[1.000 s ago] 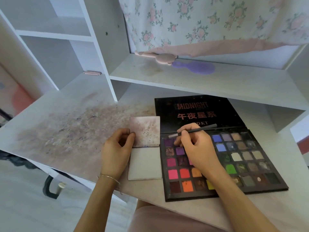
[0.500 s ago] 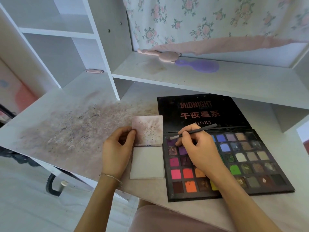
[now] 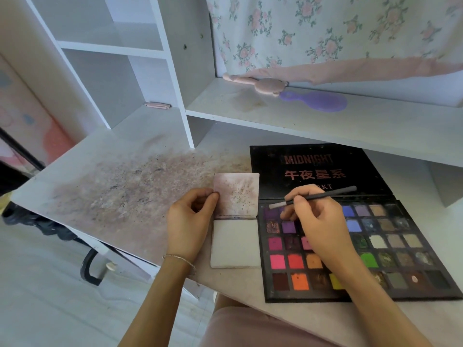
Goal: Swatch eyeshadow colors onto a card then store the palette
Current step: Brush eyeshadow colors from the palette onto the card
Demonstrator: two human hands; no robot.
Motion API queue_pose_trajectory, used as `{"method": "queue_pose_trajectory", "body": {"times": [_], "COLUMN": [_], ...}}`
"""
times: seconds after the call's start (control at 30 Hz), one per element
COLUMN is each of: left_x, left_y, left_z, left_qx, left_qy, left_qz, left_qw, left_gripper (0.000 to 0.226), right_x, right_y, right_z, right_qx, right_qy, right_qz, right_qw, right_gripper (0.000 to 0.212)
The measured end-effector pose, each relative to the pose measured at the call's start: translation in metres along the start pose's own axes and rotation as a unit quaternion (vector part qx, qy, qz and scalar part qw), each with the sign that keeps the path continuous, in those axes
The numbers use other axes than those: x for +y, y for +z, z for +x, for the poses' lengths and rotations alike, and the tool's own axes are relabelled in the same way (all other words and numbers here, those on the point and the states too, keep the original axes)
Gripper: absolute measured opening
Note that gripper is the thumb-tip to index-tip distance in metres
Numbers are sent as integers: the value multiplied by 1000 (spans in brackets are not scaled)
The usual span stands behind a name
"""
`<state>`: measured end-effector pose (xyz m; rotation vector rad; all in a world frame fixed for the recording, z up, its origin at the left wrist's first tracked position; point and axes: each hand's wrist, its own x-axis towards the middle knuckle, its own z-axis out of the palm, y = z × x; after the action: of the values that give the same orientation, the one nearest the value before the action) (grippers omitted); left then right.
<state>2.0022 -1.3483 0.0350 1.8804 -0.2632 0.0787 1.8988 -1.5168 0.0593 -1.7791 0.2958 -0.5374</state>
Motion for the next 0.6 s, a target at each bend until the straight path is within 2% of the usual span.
{"method": "queue_pose_trajectory", "body": {"times": [0.17,0.23,0.37,0.47,0.6], "left_x": [2,2,-2,-3,-3], "left_y": [-1,-1,-5,-9,-9], "left_z": [1,3,11,16,15], "left_qx": [6,-1,-39,-68,-68], "left_qy": [-18,-16,-26,-34,-32], "left_qz": [-16,-4,21,20,26], "left_qw": [1000,1000,999,997,997], "left_gripper": [19,16,6,9,11], "right_x": [-7,-5,-1,1,2], "right_y": [26,38,53,57,58], "right_z": [-2,-2,3,5,5], "right_qx": [-88,-109,-124,-119,-119], "right_qy": [6,9,1,-6,-8], "right_qz": [24,18,15,9,-5], "right_qw": [996,994,992,993,993], "right_gripper": [22,19,17,17,15]}}
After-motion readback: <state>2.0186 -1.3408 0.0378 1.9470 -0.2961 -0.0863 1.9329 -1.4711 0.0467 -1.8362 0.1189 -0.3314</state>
